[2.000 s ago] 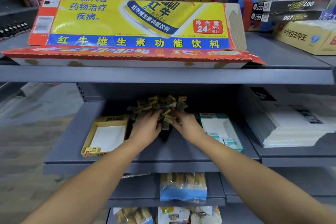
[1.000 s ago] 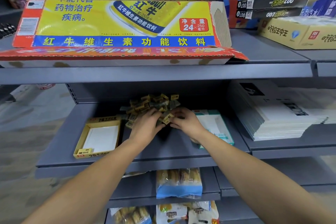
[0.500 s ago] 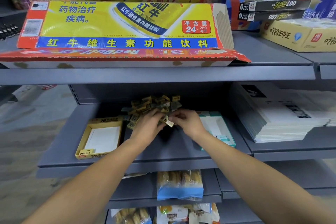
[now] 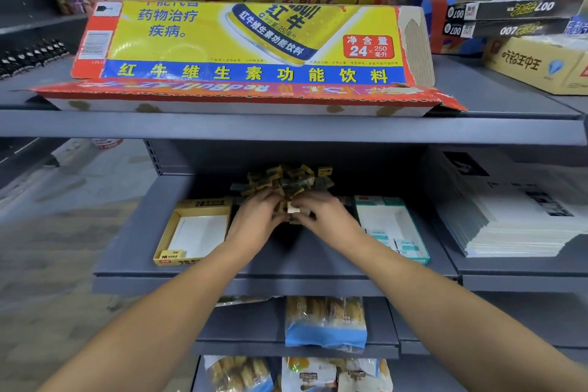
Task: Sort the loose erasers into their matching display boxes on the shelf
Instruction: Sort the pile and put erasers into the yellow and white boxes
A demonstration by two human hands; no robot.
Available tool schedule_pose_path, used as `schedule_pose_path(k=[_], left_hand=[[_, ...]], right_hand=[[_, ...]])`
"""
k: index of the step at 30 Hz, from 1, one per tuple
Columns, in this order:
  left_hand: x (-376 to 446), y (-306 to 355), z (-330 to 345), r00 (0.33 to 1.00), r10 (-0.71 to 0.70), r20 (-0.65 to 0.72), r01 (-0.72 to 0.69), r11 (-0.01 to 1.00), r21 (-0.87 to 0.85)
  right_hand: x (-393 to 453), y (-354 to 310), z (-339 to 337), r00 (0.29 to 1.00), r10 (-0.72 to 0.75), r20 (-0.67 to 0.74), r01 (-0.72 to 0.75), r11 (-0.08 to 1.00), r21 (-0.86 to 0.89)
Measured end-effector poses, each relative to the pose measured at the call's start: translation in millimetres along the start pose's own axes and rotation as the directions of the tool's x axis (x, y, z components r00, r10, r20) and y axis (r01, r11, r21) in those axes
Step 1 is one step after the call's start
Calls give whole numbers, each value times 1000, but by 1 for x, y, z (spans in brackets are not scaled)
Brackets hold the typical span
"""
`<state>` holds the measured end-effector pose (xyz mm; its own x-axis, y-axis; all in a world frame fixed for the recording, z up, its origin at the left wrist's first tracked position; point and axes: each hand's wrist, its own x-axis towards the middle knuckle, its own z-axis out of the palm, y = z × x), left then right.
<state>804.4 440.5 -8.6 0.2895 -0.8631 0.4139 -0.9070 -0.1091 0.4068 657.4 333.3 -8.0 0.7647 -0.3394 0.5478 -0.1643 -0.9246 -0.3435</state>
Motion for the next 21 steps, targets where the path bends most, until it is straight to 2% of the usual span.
schedule_pose_path(k=[5, 11, 16, 21], left_hand=[[-20, -23, -20, 998, -60, -27, 60, 998, 8], [-57, -63, -57, 971, -202, -130, 215, 972, 98], [-100, -95, -88, 921, -337, -196, 373, 908, 193], [-132, -118, -106, 869, -423, -257, 473, 861, 185]], right_hand=[[19, -19, 23, 994, -80, 81, 79, 997, 16], [47, -60, 59, 992, -87, 93, 74, 988, 134], [60, -89, 95, 968, -103, 229, 60, 980, 189], [62, -113, 119, 912, -115, 394, 46, 982, 181]])
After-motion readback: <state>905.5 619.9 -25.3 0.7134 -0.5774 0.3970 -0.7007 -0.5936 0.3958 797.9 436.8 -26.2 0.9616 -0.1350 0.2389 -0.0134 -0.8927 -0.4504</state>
